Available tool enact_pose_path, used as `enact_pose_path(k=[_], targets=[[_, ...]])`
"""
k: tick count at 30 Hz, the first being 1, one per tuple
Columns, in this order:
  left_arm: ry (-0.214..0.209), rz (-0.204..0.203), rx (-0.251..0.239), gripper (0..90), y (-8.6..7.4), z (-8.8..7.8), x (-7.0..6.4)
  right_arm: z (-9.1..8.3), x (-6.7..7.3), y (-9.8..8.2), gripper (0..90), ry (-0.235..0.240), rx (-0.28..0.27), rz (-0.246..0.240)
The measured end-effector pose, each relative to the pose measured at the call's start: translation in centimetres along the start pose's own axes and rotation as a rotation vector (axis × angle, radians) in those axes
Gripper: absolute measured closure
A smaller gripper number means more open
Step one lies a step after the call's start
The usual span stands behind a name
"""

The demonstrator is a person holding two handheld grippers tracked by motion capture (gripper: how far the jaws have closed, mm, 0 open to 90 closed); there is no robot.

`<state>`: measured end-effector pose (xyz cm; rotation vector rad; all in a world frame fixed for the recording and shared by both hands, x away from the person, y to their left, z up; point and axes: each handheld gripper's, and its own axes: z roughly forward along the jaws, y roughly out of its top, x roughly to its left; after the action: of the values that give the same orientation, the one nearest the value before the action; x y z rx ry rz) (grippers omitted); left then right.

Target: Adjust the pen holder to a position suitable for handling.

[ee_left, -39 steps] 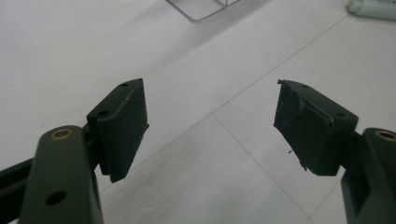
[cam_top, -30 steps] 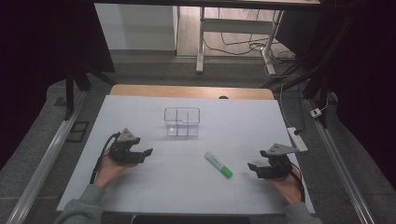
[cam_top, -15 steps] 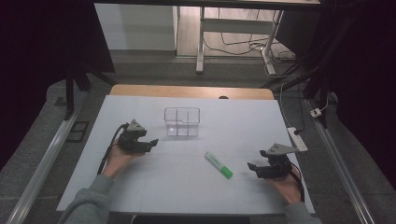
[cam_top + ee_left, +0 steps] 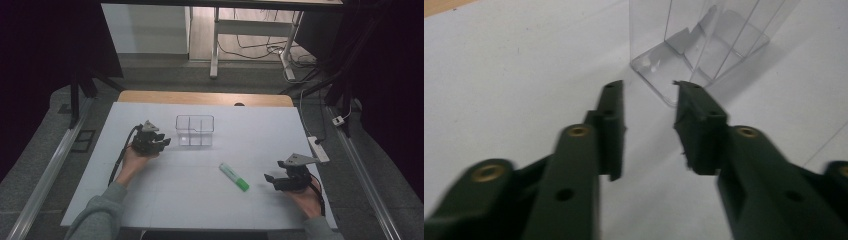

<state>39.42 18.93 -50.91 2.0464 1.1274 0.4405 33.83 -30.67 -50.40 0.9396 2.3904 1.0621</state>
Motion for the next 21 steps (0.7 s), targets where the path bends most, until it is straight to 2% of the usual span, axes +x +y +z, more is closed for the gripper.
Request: enact_pose_path(k=[5,17,21], targets=[[-0.009,0.008,0.000,88.7,0.4,0.7,0.2,0.0,0.0,0.1,22.9,-0.002,-0.004,0.001],[-0.056,-0.004,0.015,89.0,1.6,3.3,0.4,0.1,0.2,0.1,23.0,0.006,-0.001,-0.003],[-0.057,-0.002,0.020,89.0,1.8,3.8,0.5,0.1,0.1,0.1,23.0,0.004,-0.003,0.002]])
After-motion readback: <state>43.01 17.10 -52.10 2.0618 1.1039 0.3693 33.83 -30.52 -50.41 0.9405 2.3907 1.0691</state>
